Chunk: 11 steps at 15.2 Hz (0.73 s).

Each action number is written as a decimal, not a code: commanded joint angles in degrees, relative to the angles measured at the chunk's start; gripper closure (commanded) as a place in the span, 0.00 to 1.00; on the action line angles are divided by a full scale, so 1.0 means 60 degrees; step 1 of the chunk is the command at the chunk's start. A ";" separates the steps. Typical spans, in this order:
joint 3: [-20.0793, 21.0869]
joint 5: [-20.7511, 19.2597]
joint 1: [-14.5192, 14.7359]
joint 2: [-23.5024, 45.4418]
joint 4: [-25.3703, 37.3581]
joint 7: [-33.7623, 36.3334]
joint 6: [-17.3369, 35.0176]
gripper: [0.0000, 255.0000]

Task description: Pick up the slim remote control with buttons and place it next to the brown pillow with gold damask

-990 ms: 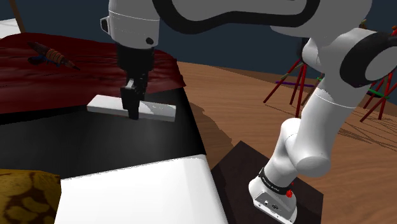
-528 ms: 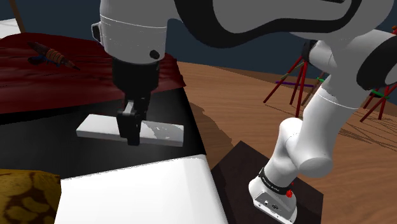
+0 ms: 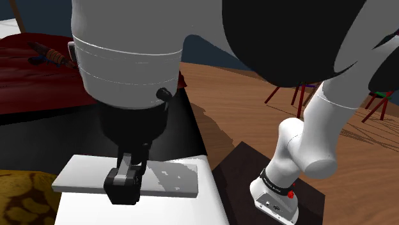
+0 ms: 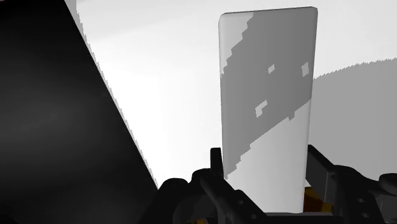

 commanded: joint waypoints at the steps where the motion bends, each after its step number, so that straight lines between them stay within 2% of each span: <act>1: 0.0275 -0.0073 0.0314 0.0125 0.0143 0.0611 -0.0052 1.00; 11: 0.0250 -0.0045 0.0283 0.0055 -0.1218 0.0612 0.1250 1.00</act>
